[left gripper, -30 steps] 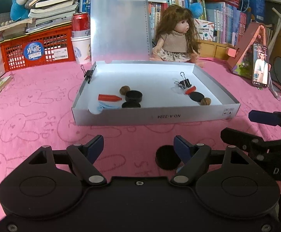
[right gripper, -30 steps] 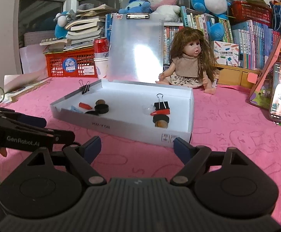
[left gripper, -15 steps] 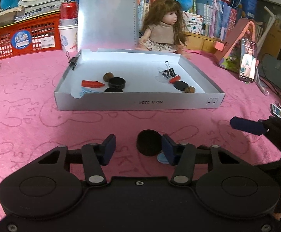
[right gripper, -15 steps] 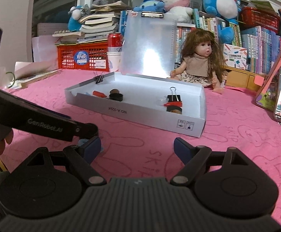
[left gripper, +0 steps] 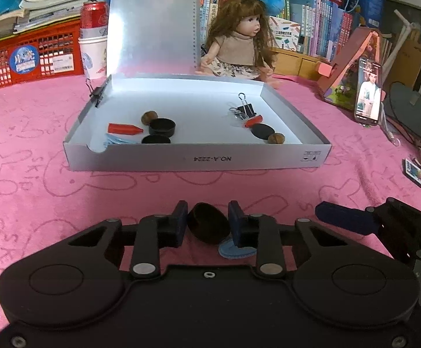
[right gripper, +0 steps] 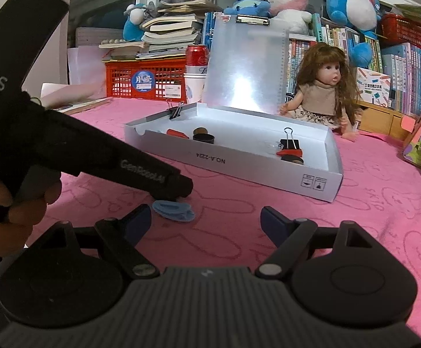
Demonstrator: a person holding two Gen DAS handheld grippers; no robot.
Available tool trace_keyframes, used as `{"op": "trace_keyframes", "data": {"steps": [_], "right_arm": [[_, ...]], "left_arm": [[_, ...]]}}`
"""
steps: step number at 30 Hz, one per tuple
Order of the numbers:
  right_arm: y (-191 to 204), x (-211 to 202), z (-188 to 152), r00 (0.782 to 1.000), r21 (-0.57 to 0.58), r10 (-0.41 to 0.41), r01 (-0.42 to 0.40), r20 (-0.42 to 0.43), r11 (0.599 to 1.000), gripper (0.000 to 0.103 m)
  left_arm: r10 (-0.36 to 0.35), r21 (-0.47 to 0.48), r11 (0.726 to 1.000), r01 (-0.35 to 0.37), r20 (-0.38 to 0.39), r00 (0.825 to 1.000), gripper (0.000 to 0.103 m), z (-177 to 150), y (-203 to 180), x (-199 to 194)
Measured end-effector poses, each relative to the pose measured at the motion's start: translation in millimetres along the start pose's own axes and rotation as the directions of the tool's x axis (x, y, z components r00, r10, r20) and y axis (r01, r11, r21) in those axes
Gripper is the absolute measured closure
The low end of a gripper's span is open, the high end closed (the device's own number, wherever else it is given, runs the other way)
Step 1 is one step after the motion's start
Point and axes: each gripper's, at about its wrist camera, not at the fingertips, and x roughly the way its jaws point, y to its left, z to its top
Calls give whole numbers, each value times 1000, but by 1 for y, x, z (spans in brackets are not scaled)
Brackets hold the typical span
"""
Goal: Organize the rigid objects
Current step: 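Close left tool on the black round cap on the towel, then grasp the light blue hair clip with right tool while left tool holds the cap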
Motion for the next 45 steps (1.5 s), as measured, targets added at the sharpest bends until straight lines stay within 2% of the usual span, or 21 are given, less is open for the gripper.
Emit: {"op": "trace_keyframes", "data": {"steps": [1,12,18,23,28,34,38,45], "right_arm": [[1,0,0,1000,2,2,-2,0,1000,14],[14,7,1,1000,11,19,-19,8,1000,14],[23,14,5,1000,17,7,-7,11,1000,26],[28,14,4,1000,-2,-19,19,12,1000,40],[18,14,1,999,32,-50,50,-7,998,47],[6,14,-1,995,75,-102,103,-9,992,47],[1,13,-3,993,99,-121,121,-5,988,43],[-2,3,-9,991,84,-131,130,5,988,41]], "left_arm": [[11,4,1000,-11,5,1000,87,1,0,-1],[64,-25,998,-64,-8,998,88,-3,27,-8],[77,-29,997,-77,-3,997,88,-2,33,-12],[83,-27,996,-83,2,997,87,-2,32,-14],[90,-14,996,-90,9,996,87,-5,29,-17],[85,3,996,-86,51,995,86,-9,22,-27],[79,53,995,-83,87,993,76,-13,10,-32],[78,86,993,-85,81,994,71,-18,0,-28]]}}
